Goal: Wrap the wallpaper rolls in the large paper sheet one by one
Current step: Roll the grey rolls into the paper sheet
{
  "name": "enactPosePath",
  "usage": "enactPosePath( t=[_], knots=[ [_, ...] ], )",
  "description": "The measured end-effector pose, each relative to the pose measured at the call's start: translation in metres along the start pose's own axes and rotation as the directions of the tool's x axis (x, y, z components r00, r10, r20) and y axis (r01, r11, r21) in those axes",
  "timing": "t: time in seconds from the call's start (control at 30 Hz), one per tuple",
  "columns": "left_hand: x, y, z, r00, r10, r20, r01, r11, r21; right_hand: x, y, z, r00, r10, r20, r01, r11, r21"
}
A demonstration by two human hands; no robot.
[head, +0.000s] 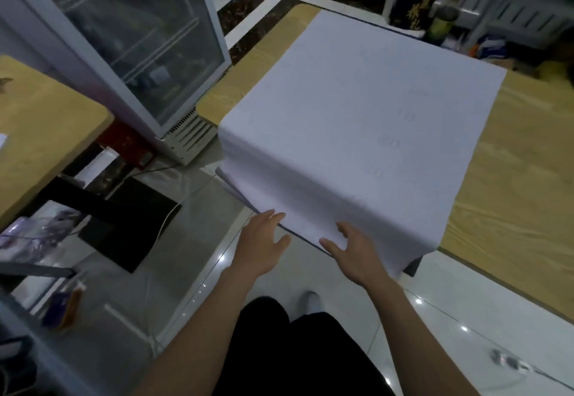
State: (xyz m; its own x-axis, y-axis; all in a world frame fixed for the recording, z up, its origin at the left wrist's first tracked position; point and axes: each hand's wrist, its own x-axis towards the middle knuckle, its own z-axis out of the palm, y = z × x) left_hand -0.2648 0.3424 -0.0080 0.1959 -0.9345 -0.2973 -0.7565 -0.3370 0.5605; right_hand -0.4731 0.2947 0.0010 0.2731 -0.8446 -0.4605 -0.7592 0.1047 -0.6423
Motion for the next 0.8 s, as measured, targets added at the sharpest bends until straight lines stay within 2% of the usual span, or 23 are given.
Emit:
enactPosePath(
  t=[0.23, 0.5, 0.67, 0.8],
  knots=[
    [0.045, -0.025, 0.012, 0.986, 0.107, 0.128, -0.126, 0.98, 0.157, 0.027, 0.004, 0.036, 0.994, 0.11, 0.026, -0.109, 0.994, -0.019],
    [0.095, -0.067, 0.025, 0.913, 0.238, 0.332, -0.327, 0.914, 0.242, 0.058, 0.003, 0.088, 0.977, 0.196, -0.088, -0.198, 0.98, -0.016],
    [0.111, -0.086, 0.036, 0.891, 0.258, 0.373, -0.372, 0.887, 0.273, 0.077, 0.01, 0.118, 0.963, 0.244, -0.112, -0.249, 0.968, -0.026],
    [0.123, -0.097, 0.044, 0.887, 0.284, 0.365, -0.394, 0.877, 0.275, 0.09, 0.021, 0.132, 0.959, 0.251, -0.13, -0.266, 0.957, -0.115]
  ],
)
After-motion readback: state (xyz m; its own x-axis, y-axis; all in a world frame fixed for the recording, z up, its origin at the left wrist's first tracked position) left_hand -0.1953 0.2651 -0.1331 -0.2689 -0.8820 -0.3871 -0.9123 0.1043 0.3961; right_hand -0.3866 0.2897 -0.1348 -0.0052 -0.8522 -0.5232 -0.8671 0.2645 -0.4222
